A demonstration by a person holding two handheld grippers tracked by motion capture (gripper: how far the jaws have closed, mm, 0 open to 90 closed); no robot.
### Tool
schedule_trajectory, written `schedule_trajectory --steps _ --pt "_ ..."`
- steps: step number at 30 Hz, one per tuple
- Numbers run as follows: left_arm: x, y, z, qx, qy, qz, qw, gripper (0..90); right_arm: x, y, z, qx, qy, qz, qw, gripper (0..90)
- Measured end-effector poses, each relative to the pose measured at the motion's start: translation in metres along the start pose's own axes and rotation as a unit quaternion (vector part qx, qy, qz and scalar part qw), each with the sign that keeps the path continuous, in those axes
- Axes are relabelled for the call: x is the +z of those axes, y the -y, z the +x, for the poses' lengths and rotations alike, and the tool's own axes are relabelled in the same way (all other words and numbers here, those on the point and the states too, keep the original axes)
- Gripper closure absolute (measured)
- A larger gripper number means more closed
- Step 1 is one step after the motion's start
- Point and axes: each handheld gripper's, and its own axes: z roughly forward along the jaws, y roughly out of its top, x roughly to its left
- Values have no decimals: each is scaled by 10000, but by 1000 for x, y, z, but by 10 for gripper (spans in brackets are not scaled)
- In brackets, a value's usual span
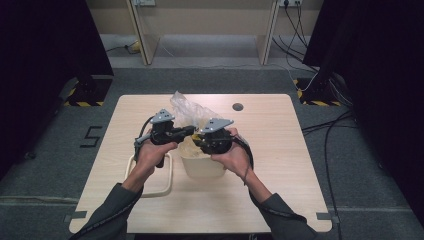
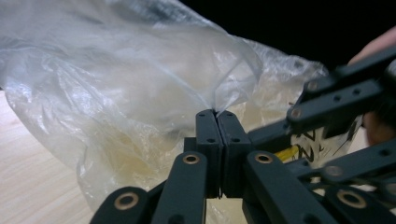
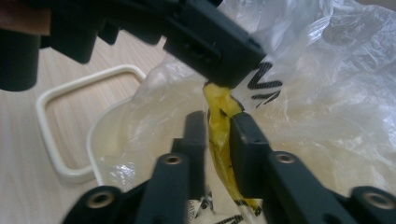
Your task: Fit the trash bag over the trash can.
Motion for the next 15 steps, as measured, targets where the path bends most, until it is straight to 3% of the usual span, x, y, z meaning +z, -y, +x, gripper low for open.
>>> schedule_trajectory --steps 1,2,3,6,10,12,13,14,15 --pt "0 0 0 16 3 16 10000 893 -3 0 0 13 -48 -24 10000 709" --pt "-1 0 0 51 4 38 10000 897 -13 -3 -1 38 -63 -105 9999 616" --pt "-1 0 0 82 -9 54 10000 897 -13 -3 -1 38 -63 -105 9999 616" --pt "-3 1 3 109 -22 74 9999 897 -37 -9 -8 284 8 -347 9990 554" --pt "-5 2 2 184 -35 103 9998 896 -74 -10 -27 527 474 -550 9960 516" --pt "-6 1 1 199 -33 90 9998 896 -84 -6 -38 668 699 -466 9942 510" --pt "-6 1 1 213 -27 82 9997 896 -87 -3 -44 811 734 -390 9932 500" --pt "-7 0 1 208 -13 71 9998 895 -89 5 -55 1107 747 -275 9907 498" --pt "-7 0 1 208 -13 71 9998 895 -89 5 -55 1107 747 -275 9907 498"
